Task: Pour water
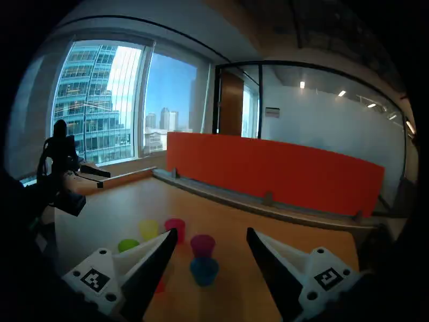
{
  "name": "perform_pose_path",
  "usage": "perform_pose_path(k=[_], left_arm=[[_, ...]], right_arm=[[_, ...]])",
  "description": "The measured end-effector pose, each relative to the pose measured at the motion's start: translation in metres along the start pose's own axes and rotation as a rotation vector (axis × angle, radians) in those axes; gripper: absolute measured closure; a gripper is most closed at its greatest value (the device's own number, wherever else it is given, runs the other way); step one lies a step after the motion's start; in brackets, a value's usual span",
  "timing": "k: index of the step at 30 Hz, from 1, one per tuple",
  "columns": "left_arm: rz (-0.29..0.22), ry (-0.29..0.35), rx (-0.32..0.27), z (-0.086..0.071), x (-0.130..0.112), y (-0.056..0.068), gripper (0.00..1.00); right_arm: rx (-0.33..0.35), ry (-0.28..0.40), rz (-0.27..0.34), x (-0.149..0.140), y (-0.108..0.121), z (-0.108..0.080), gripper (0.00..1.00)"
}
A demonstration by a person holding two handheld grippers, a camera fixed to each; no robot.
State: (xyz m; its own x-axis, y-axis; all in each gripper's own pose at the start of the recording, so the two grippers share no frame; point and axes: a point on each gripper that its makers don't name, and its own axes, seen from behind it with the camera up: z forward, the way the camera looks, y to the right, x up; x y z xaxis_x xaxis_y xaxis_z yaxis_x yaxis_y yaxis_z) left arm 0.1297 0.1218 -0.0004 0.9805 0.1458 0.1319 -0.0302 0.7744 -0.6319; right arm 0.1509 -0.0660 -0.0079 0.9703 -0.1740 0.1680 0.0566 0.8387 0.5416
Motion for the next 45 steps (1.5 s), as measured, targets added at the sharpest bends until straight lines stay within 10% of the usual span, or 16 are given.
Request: perform_pose_path(k=[45], left_arm=[[0.032,-0.233,-0.170,0.020,-0.118,0.054,0.15]], right_arm=[[0.011,-0.178,-0.023,-0.074,-0.003,0.032,0.01]])
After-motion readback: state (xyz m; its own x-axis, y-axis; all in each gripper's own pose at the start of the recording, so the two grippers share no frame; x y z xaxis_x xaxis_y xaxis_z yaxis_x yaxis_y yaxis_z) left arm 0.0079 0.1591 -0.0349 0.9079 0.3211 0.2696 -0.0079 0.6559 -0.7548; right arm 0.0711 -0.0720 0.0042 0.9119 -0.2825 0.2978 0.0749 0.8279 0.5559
